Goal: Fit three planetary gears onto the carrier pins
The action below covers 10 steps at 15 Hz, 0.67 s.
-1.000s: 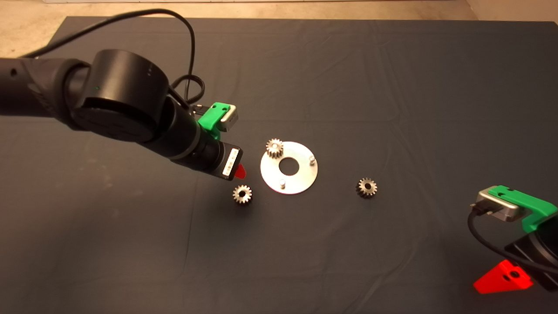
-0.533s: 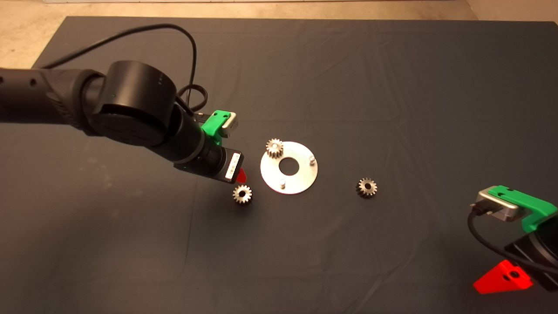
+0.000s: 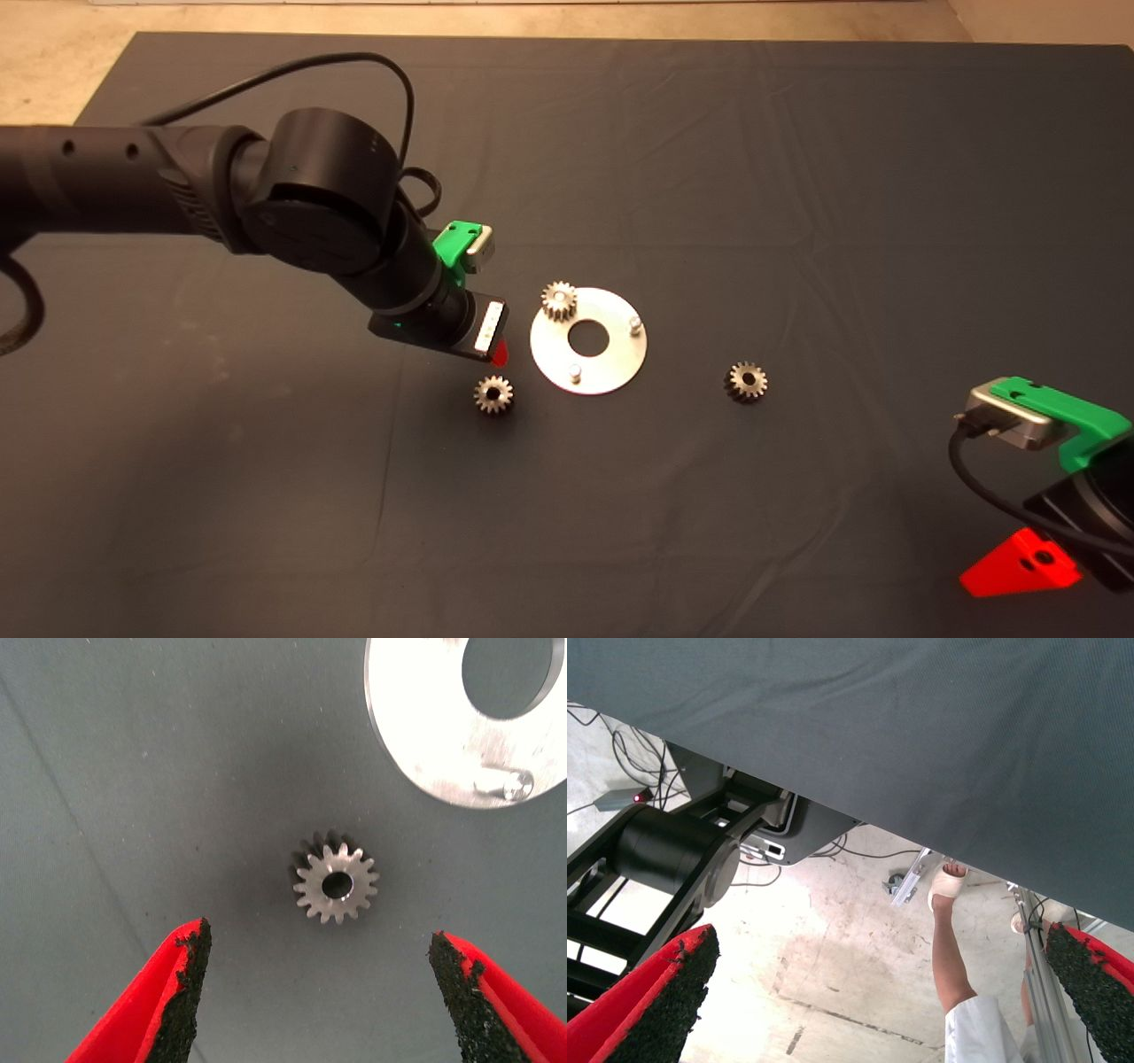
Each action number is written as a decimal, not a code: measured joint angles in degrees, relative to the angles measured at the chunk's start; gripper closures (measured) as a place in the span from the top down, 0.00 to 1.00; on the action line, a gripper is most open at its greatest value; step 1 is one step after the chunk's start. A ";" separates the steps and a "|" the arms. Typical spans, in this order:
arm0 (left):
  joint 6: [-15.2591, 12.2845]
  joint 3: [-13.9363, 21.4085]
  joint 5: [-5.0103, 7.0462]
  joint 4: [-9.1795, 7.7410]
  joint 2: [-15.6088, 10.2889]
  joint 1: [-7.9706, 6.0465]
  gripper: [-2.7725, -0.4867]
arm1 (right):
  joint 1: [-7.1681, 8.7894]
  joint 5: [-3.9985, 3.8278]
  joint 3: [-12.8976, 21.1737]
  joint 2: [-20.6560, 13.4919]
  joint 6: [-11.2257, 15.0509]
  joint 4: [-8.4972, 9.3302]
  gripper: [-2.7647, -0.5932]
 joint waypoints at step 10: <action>-0.66 -2.39 0.28 -3.54 1.03 1.56 0.72 | -0.01 -0.02 0.00 -0.01 0.00 0.02 0.99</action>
